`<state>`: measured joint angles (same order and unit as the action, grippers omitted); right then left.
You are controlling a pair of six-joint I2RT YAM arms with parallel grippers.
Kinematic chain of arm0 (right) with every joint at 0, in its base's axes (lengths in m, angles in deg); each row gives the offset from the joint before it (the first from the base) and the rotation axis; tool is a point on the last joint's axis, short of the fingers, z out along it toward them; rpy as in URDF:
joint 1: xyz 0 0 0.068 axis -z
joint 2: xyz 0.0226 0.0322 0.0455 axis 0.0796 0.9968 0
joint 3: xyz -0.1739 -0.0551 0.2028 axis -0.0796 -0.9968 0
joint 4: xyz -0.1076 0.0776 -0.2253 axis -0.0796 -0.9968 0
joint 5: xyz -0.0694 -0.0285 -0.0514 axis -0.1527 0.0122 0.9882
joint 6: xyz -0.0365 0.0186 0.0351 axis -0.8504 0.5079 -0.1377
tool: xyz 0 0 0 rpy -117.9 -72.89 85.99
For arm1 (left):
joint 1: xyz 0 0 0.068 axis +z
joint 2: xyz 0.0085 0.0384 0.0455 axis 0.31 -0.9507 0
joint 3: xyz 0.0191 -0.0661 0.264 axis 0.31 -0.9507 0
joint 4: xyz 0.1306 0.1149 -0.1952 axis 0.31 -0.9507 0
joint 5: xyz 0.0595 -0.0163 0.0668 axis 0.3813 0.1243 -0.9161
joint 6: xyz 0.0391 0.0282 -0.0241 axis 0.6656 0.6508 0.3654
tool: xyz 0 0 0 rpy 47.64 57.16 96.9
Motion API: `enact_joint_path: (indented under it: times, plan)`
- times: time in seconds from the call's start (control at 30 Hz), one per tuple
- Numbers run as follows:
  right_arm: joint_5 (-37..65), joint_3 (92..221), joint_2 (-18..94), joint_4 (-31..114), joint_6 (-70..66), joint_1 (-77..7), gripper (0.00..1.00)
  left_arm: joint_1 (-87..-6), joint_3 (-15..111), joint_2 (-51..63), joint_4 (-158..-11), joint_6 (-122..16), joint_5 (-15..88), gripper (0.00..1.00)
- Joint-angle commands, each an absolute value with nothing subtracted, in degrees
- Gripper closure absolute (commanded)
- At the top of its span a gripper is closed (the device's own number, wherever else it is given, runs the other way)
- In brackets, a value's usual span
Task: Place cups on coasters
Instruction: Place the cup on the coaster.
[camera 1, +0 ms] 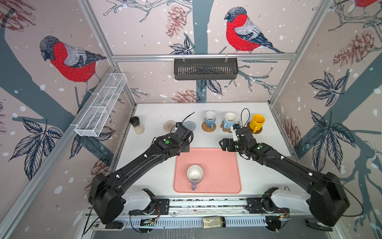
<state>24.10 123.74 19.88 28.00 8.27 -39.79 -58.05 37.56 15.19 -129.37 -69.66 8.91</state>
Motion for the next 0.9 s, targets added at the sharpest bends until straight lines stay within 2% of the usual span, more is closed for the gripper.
enact_joint_path:
  times: [0.0,0.47,0.87]
  plan:
    - [24.91,124.18,19.40,27.24,8.61,-39.74,0.06,-56.77,39.70,12.93,-125.93,-65.99,7.87,1.00]
    - [25.69,124.31,19.56,26.44,7.52,-39.61,0.06,-50.07,47.98,-3.76,-119.65,-59.91,10.39,1.00]
    - [26.63,124.65,19.89,25.57,6.94,-38.42,0.06,-46.33,59.62,-15.87,-120.00,-57.37,12.57,1.00]
